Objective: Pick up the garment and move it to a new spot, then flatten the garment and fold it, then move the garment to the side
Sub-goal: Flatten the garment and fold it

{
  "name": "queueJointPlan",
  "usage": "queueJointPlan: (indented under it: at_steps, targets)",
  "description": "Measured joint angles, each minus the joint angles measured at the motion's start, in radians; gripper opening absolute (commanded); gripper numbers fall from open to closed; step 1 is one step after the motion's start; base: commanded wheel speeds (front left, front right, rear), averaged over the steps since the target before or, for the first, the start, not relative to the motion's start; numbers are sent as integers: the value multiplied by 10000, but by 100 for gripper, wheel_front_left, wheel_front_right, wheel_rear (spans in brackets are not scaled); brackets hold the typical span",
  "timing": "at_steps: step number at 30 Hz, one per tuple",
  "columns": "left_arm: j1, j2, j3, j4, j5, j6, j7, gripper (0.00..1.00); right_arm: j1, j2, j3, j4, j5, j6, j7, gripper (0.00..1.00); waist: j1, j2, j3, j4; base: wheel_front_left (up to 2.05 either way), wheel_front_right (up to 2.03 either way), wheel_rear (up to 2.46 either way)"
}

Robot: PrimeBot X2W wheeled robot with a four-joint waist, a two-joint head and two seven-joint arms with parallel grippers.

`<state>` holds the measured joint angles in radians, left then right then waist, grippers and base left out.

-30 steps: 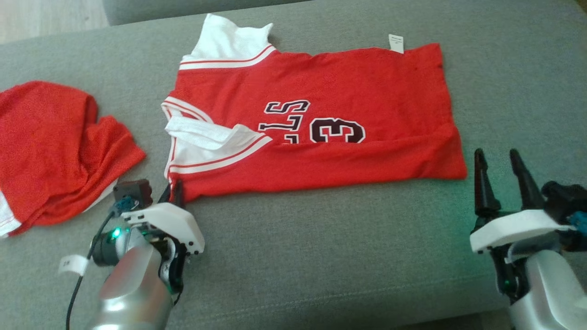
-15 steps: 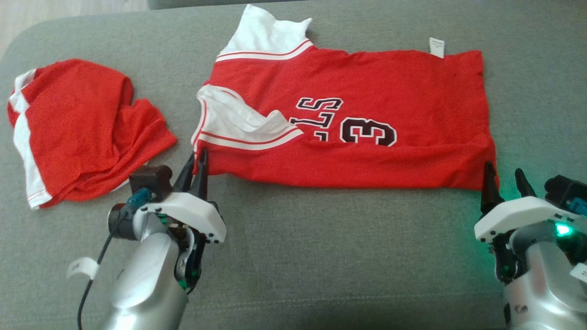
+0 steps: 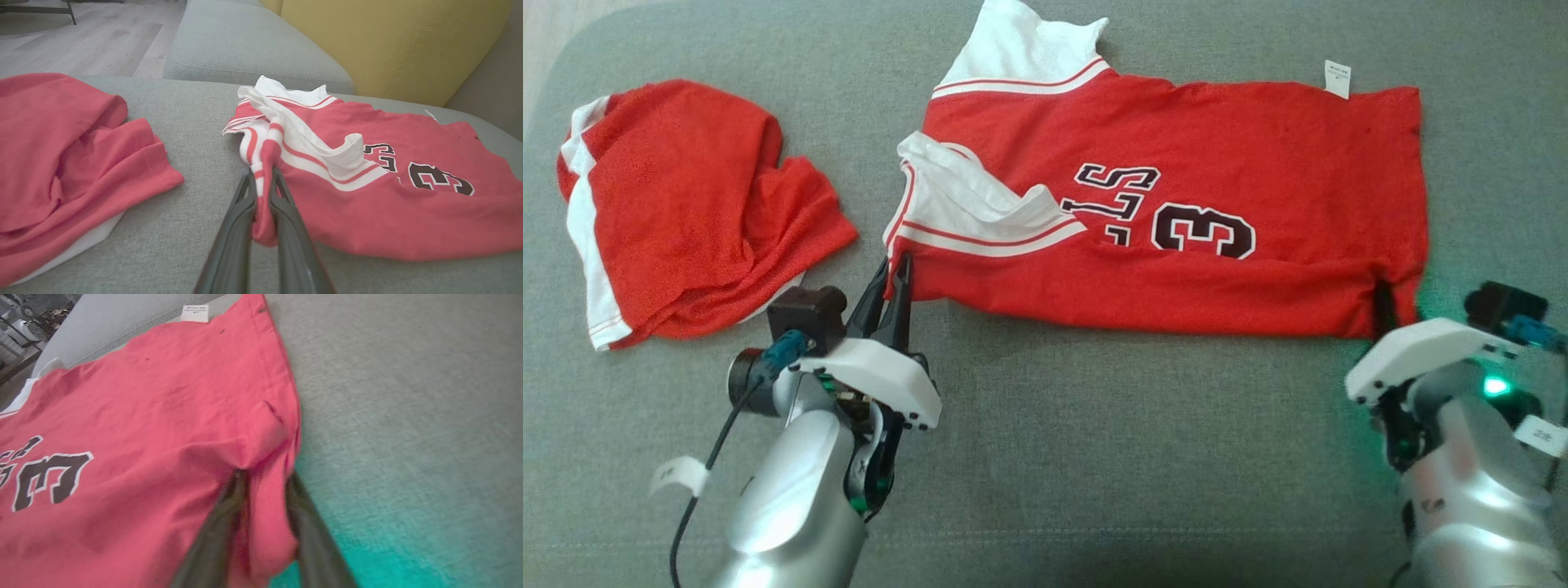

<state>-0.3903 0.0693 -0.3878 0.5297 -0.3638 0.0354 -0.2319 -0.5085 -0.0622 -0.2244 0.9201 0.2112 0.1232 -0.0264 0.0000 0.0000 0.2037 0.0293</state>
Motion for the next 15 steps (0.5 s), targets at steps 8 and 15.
queueJointPlan:
  at_steps: [8,15]
  targets:
    - [348,215,58,407,-15,194,159,0,65,-343,1154,203,33,0,-31,0,0,0,-401,-151,0,0,0]
    - [896,403,-6,706,-222,165,608,0,307,-1122,2190,-153,792,2,803,0,0,0,-965,-278,0,0,0]
